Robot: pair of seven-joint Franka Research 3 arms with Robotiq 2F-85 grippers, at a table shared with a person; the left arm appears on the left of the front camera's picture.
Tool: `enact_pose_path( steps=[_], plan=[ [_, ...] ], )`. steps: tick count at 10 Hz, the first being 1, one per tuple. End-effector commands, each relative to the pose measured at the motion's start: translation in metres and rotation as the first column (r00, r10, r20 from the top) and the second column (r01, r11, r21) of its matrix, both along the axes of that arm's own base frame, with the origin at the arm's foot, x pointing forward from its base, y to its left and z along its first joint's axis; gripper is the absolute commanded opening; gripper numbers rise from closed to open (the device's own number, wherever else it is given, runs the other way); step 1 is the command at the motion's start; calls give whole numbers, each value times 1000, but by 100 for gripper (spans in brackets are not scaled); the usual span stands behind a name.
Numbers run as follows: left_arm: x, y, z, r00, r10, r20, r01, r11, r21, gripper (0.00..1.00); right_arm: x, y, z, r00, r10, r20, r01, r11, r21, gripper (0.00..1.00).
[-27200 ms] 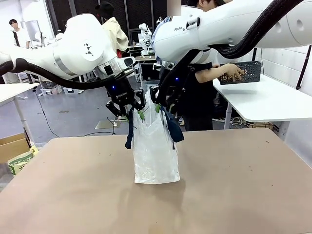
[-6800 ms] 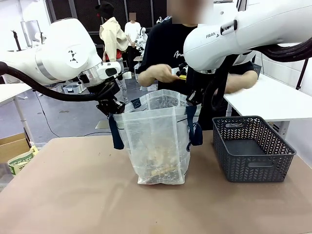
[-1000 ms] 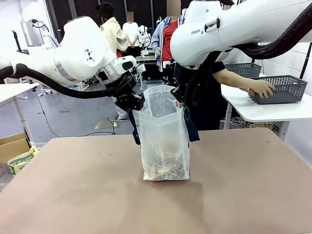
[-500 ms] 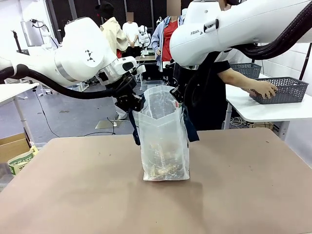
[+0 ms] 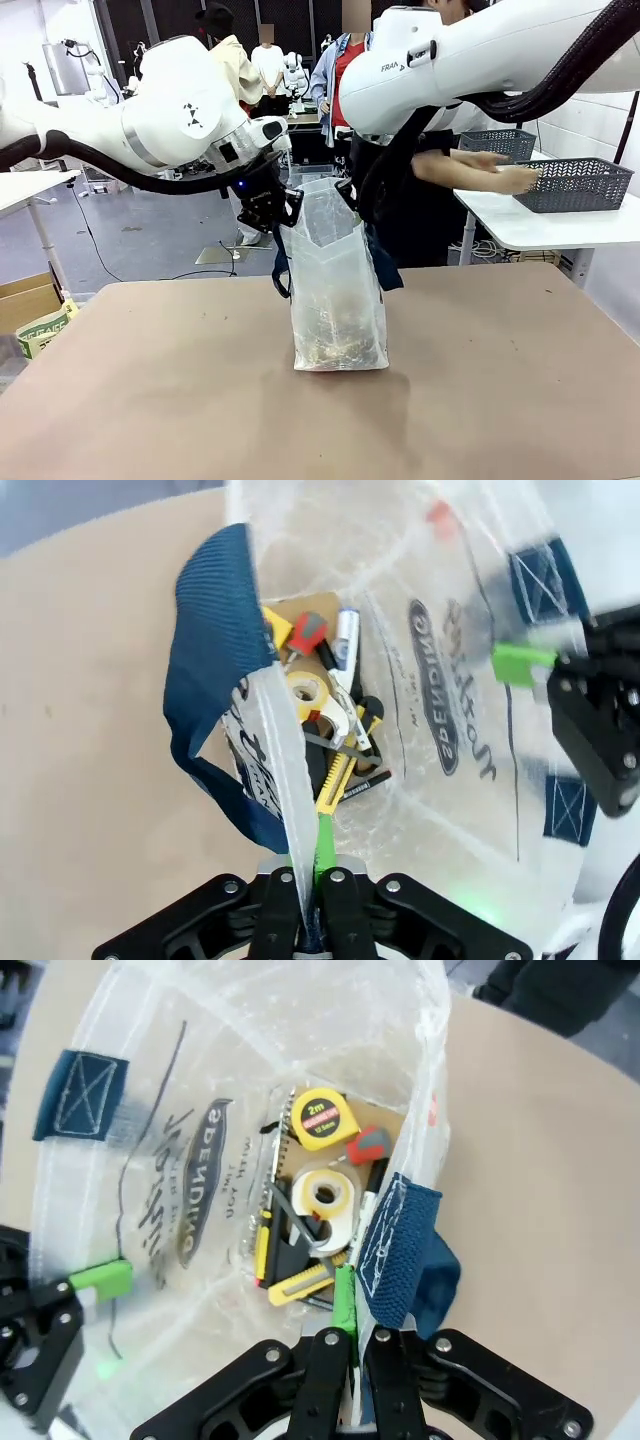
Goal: Transfer purchased items from the store into the shopping bag.
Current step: Move the Reusable shopping bag to the right side of the table.
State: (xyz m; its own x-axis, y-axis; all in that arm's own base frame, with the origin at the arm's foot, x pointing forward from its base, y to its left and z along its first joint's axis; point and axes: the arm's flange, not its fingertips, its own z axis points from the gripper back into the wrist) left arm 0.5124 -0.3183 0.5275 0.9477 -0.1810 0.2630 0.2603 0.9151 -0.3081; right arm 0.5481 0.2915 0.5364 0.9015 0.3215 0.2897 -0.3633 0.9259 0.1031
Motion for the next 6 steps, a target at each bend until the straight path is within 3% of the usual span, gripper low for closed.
enact_pose_path(
  steps=[1, 2, 3, 5, 6],
  plan=[
    [5, -14, 8, 975, 221, -32, -220, 975, 31, 0, 3, 10, 2, 989, -136, -49, 138, 990, 23, 0],
    [7, -16, 8, 963, 262, -63, -260, 964, 51, 0, 4, 10, 3, 979, -192, -72, 195, 980, 30, 0],
    [1, -1, 1, 994, 107, -21, -106, 994, 9, 0, 0, 5, 5, 990, -123, -61, 123, 992, -11, 0],
    [1, -1, 1, 994, 107, -21, -106, 994, 9, 0, 0, 3, 0, 992, -121, -39, 122, 992, 23, 0],
    [1, -4, 2, 984, 175, -36, -174, 984, 27, 0, -1, 3, 0, 989, -135, -52, 136, 991, 17, 0]
  ],
)
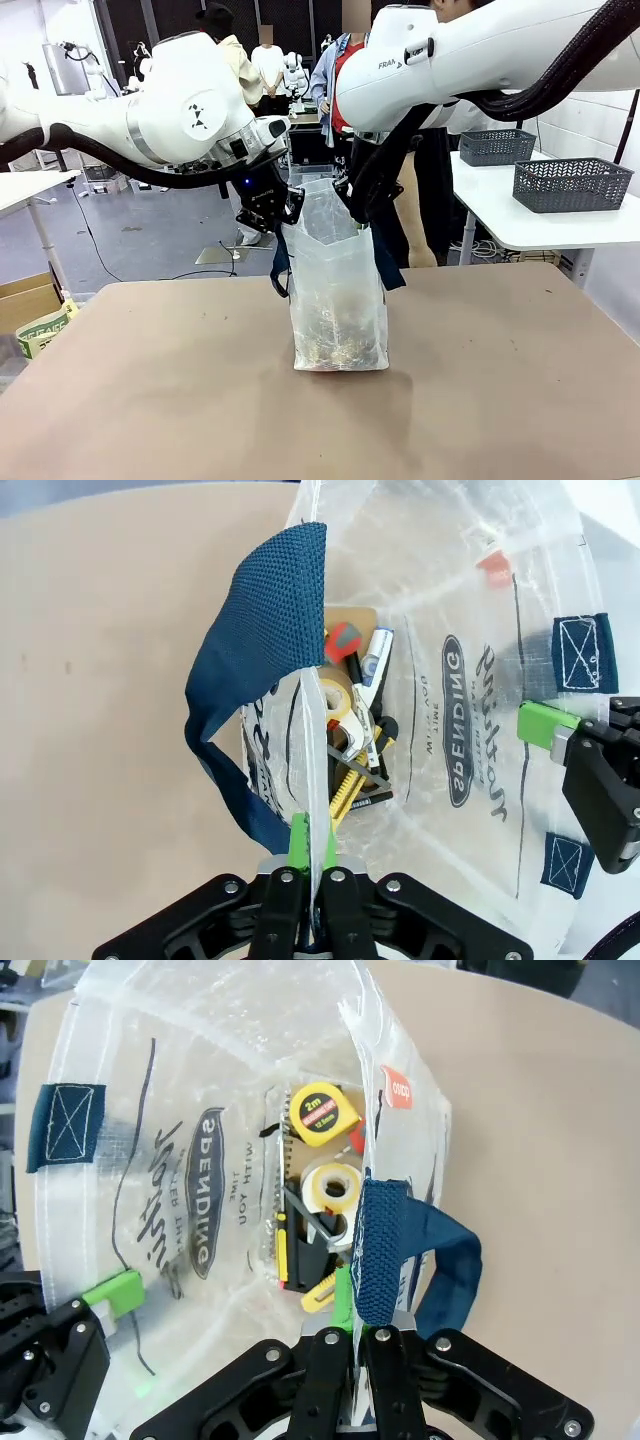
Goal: Transfer purchased items from the store into the shopping bag.
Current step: Move the Reusable shopping bag to the right side of the table.
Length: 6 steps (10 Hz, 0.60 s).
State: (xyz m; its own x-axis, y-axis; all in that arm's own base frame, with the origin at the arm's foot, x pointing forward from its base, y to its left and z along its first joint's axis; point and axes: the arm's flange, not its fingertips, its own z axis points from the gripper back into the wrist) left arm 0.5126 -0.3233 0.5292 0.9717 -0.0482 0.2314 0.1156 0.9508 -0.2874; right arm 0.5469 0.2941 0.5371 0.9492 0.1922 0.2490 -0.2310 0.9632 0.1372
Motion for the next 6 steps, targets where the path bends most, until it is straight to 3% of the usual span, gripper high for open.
enact_pose_path(
  steps=[1, 6],
  plan=[
    [6, -7, 1, 1000, -1, 3, 1, 999, -50, 0, 5, 4, -1, 1000, -7, 5, 7, 1000, 30, 0],
    [16, -18, 0, 991, -117, 58, 125, 980, -156, 0, 13, 11, -4, 998, -51, 49, 43, 989, 138, 0]
  ],
)
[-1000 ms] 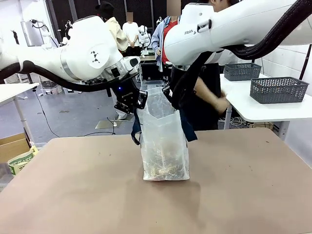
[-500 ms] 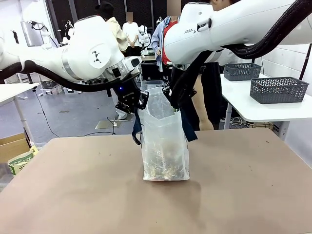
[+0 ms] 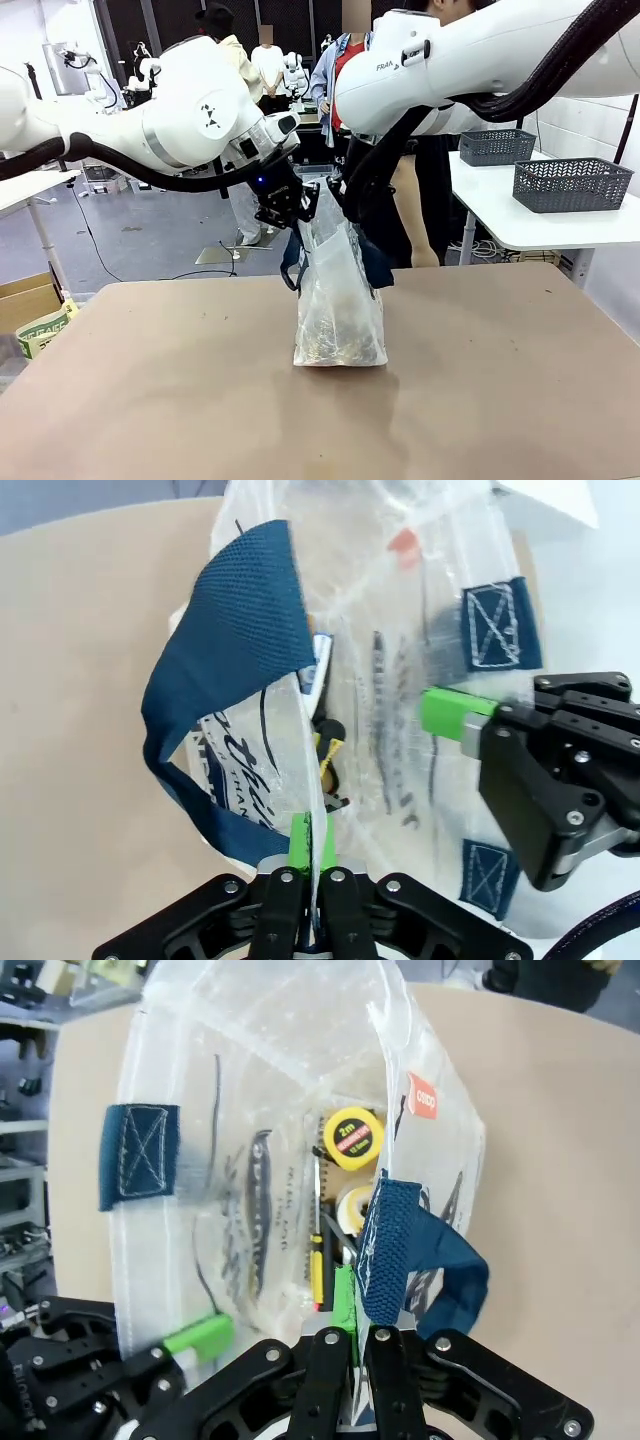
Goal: Transfer purchased items from the store into the shopping bag.
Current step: Move the Reusable shopping bag to the right side of the table.
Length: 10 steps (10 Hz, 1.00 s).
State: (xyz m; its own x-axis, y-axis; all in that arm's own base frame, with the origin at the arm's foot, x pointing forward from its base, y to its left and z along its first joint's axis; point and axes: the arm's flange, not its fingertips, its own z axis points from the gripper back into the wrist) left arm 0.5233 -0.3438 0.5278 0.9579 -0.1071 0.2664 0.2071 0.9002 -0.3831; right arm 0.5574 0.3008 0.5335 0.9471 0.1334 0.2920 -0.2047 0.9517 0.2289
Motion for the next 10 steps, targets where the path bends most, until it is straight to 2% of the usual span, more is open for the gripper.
enact_pose_path(
  steps=[1, 4, 5, 6, 8, 9, 10],
  plan=[
    [6, 2, 1, 999, -41, 27, 43, 997, -66, 0, 5, 7, 0, 999, -5, 36, 4, 999, 40, 0],
    [9, 2, -2, 998, -61, 27, 63, 994, -94, 0, 8, 9, -3, 999, 4, 50, -8, 997, 82, 0],
    [7, 6, -1, 999, -32, 30, 34, 998, -48, 0, 4, 3, -2, 996, 34, 76, -39, 998, 56, 0],
    [6, -1, -5, 999, -33, 13, 34, 998, -44, 0, 6, 6, -4, 999, -5, 39, 4, 999, 34, 0],
    [7, 0, -6, 999, -32, 10, 32, 999, -43, 0, 6, 7, -4, 999, 2, 42, -4, 999, 32, 0],
    [7, -4, -8, 998, -63, 21, 63, 997, -34, 0, 6, 7, -4, 997, 65, 52, -70, 993, 94, 0],
    [6, -6, -8, 994, -101, 32, 102, 994, -44, 0, 8, 4, -4, 995, 92, 31, -96, 979, 180, 0]
  ],
)
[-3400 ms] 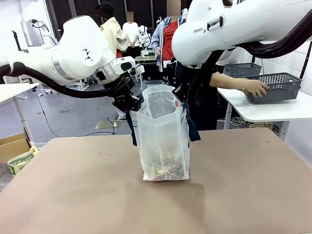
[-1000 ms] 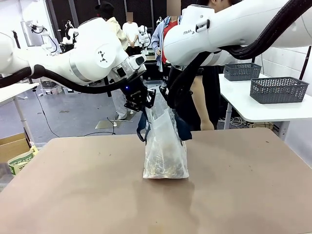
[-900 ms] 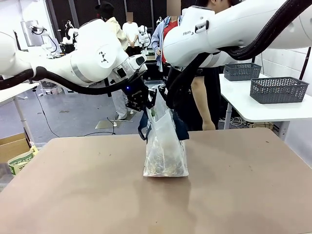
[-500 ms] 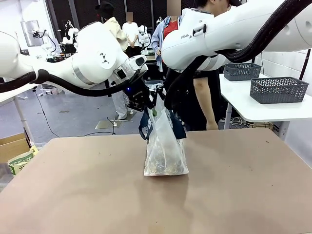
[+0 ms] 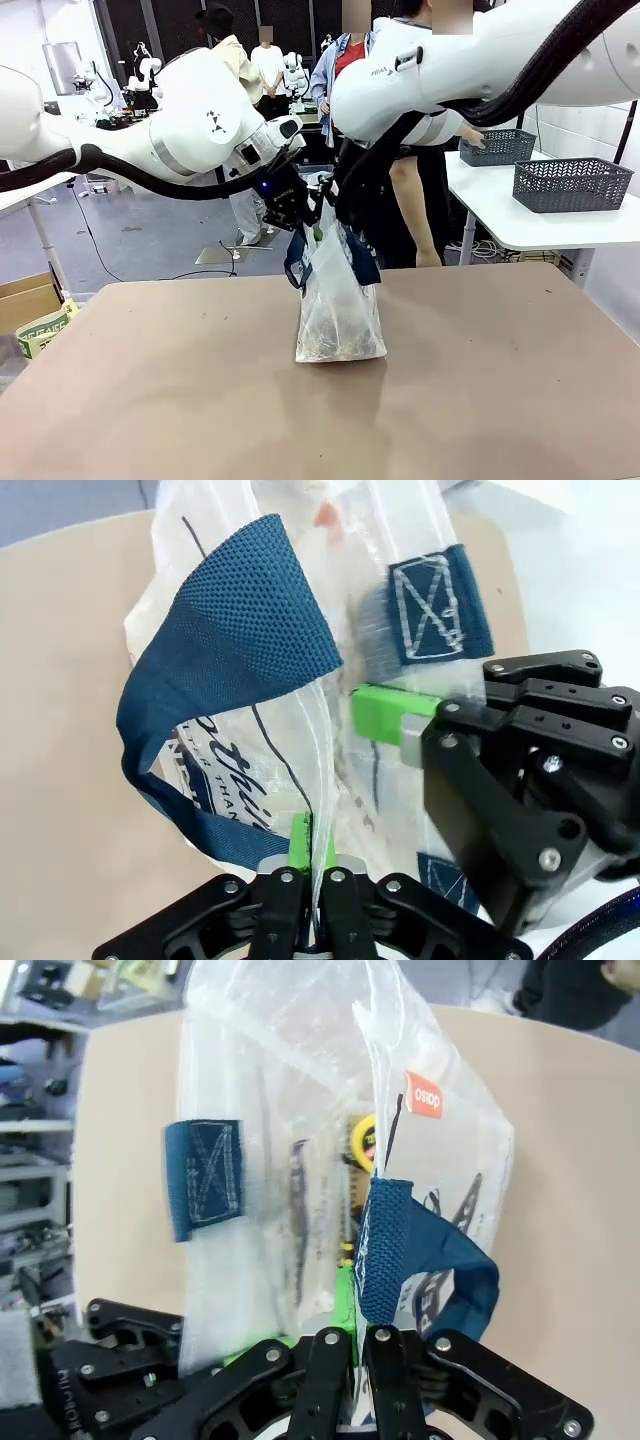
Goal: Transfer purchased items from the store into the shopping bag.
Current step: Move the Reusable shopping bag to the right side of the table.
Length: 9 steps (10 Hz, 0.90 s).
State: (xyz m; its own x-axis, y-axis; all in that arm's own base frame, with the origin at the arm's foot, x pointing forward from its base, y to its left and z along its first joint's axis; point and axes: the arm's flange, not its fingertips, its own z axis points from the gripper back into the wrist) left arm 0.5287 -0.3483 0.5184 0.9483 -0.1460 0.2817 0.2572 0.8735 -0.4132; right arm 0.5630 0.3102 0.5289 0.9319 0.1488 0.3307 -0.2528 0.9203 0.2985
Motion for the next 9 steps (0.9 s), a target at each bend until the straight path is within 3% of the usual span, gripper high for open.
enact_pose_path(
  steps=[1, 2, 3, 6, 7, 9],
  plan=[
    [0, -1, 1, 998, -61, 29, 61, 998, -5, 0, 6, -10, -2, 998, 26, -60, -16, 987, 162, 0],
    [-1, 0, 2, 997, -69, 31, 70, 998, -7, 0, 9, -11, -1, 992, -3, -126, 30, 977, 211, 0],
    [-1, 1, 2, 996, -77, 38, 77, 997, -12, 0, 10, -11, -1, 990, -11, -140, 39, 978, 204, 0],
    [-2, 2, 6, 997, -74, 38, 75, 996, -50, 0, 14, -7, -4, 983, -44, -177, 73, 984, 160, 0],
    [-1, -2, 0, 998, -60, 28, 60, 998, 8, 0, 14, -5, -5, 982, -49, -184, 78, 986, 150, 0],
    [-1, -2, 0, 998, -60, 28, 60, 998, 8, 0, 9, -13, -11, 986, -38, -163, 66, 984, 165, 0]
  ],
)
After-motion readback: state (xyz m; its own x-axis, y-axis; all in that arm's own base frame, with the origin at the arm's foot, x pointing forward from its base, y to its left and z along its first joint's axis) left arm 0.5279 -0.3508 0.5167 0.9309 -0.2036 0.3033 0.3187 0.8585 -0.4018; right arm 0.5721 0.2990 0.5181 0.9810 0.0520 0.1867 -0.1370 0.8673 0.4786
